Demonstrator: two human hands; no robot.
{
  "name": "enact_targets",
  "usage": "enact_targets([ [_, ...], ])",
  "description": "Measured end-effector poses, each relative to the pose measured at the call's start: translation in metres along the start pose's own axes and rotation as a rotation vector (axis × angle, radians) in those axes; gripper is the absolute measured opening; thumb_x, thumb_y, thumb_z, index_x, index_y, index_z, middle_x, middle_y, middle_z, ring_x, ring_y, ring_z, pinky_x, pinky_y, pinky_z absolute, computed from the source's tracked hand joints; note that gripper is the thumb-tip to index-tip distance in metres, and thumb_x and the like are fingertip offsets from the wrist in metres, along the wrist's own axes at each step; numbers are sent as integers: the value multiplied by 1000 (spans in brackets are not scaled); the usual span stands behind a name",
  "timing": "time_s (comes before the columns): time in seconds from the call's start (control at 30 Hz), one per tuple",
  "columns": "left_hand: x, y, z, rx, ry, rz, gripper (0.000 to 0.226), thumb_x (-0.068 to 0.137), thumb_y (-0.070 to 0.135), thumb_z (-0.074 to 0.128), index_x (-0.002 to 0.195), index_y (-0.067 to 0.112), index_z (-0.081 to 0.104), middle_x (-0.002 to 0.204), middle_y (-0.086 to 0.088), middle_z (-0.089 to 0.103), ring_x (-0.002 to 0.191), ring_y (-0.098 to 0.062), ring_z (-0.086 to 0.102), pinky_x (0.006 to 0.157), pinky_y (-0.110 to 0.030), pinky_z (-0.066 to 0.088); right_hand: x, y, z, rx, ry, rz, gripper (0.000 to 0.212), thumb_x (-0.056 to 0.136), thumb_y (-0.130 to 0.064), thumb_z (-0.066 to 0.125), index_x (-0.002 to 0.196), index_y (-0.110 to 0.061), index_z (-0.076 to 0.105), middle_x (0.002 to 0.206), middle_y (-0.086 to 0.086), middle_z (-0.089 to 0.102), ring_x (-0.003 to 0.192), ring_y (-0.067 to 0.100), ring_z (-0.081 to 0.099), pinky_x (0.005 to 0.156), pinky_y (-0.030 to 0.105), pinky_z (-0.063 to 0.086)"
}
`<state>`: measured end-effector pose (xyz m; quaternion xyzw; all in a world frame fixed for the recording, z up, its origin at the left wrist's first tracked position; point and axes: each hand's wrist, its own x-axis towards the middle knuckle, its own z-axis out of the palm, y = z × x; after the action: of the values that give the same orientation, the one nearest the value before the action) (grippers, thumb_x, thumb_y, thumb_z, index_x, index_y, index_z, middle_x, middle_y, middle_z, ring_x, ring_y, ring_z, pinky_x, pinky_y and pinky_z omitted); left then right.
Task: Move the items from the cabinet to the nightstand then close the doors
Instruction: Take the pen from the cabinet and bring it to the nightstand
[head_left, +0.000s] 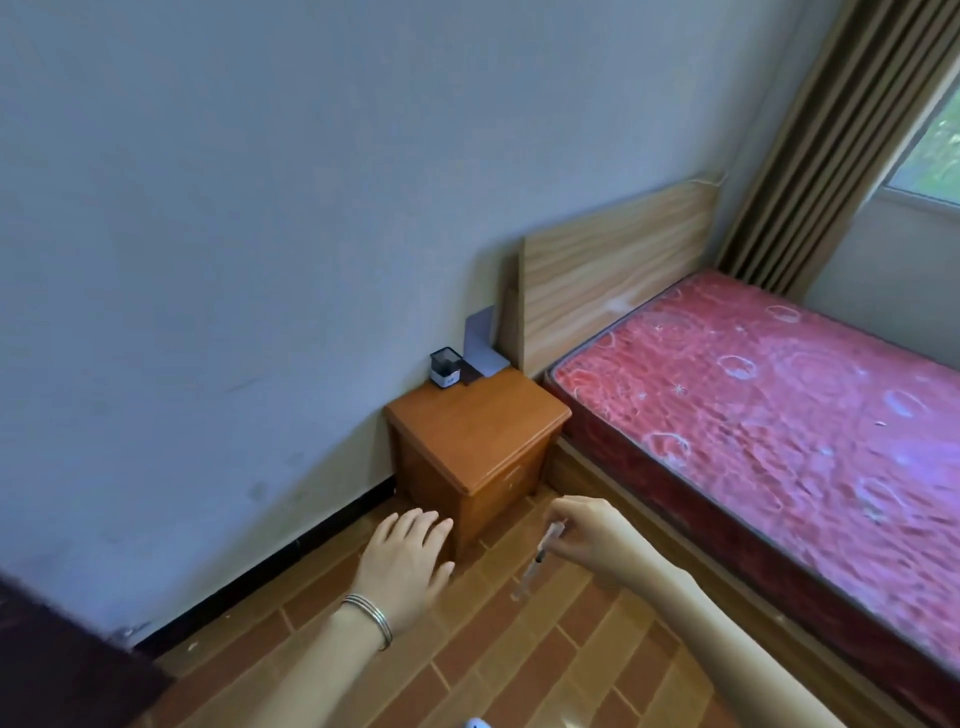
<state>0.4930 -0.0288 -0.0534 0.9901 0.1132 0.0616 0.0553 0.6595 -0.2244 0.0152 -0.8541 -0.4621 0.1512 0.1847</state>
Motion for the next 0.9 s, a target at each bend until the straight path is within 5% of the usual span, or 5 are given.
enact_targets([
  [0.3, 154, -54, -17, -4, 70, -84, 49, 79, 45, 35, 105, 20, 69, 102, 2, 69, 96, -18, 65, 79, -37, 54, 181, 41, -75, 56, 44, -87, 3, 81, -21, 62, 79, -19, 61, 83, -9, 61, 76, 3, 58, 67, 31, 52],
  [0.53, 229, -121, 3, 8, 36, -119, 38, 78, 43, 56, 107, 21, 68, 102, 3, 68, 97, -17, 64, 80, -35, 54, 287, 55, -67, 20, -7, -93, 5, 82, -23, 62, 79, -24, 58, 83, -10, 58, 77, 4, 56, 62, 18, 45],
  [0.67, 277, -167, 15, -9, -48, -123, 41, 78, 45, 52, 108, 21, 68, 102, 4, 68, 97, -17, 65, 79, -35, 54, 350, 70, -51, 25, -58, -49, 6, 82, -25, 58, 77, -28, 55, 83, -11, 58, 78, 6, 57, 67, 30, 51],
  [0.9, 376, -233, 21, -12, -153, -100, 52, 80, 45, 33, 110, 19, 67, 103, 3, 68, 97, -17, 64, 81, -37, 54, 470, 78, -62, -13, -52, 4, 10, 83, -18, 53, 78, -25, 56, 78, -13, 53, 75, 10, 55, 64, 30, 50],
])
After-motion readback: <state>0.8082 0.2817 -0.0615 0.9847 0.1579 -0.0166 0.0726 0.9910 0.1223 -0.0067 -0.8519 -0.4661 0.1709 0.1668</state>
